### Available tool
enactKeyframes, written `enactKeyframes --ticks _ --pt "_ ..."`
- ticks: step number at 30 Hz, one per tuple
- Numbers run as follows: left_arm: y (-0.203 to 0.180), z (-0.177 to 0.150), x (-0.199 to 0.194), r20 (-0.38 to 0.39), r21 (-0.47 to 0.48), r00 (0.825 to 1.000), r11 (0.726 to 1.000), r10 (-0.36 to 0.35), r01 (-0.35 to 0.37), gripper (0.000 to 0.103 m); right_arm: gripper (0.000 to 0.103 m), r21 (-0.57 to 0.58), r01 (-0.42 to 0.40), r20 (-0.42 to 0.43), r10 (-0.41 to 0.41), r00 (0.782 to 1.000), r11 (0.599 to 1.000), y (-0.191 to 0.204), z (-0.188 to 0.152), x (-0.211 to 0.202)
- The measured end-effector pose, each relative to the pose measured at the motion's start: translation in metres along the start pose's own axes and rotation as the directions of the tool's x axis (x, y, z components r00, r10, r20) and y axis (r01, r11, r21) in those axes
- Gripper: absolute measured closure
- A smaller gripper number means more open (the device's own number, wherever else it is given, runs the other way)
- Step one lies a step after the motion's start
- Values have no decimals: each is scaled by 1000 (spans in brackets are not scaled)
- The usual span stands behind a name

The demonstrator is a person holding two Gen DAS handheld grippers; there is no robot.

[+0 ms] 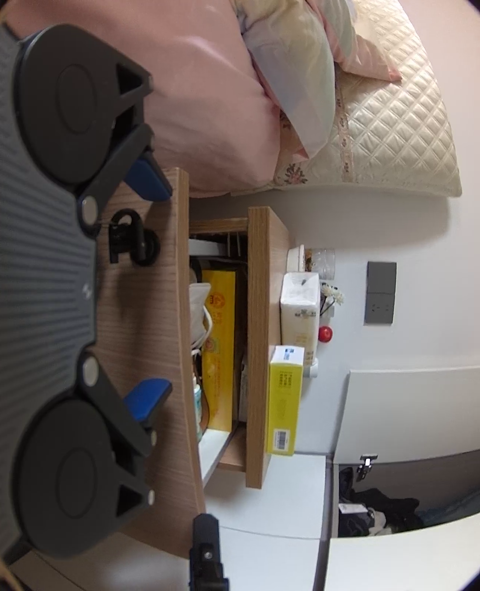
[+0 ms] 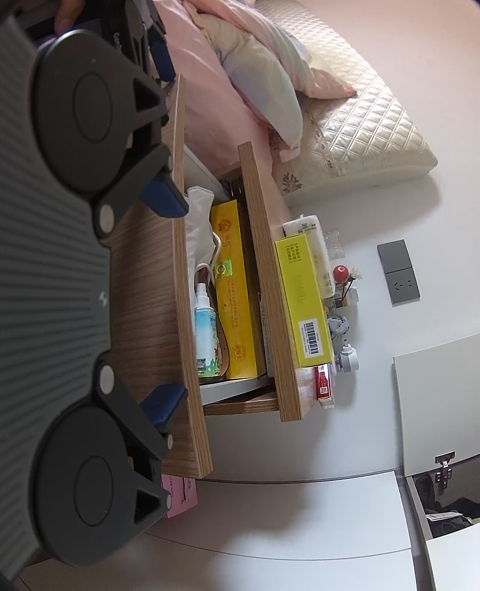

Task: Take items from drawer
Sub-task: 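Push the drawer front shut with the left gripper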

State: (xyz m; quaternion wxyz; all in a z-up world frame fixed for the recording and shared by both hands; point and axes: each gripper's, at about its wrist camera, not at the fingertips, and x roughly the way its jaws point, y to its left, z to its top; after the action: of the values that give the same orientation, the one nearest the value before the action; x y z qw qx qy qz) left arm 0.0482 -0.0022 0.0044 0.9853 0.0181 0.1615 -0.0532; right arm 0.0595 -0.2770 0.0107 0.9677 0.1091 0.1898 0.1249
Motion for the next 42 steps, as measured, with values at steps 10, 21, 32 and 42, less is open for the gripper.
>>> enactKeyframes --ticks 10,21,32,42 --pt "4 13 33 -103 -27 994 999 26 -29 0 0 6 -23 -35 23 999 1000 -6 15 25" --pt "9 31 59 -143 -62 988 996 49 -59 0 0 82 -62 -55 67 996 995 -22 29 47" --pt "8 38 86 -140 -71 987 994 77 -88 0 0 88 -47 -61 52 997 995 -25 40 73" --pt "8 43 107 -130 -61 987 993 93 -102 0 0 88 -45 -40 49 998 995 -28 45 91"
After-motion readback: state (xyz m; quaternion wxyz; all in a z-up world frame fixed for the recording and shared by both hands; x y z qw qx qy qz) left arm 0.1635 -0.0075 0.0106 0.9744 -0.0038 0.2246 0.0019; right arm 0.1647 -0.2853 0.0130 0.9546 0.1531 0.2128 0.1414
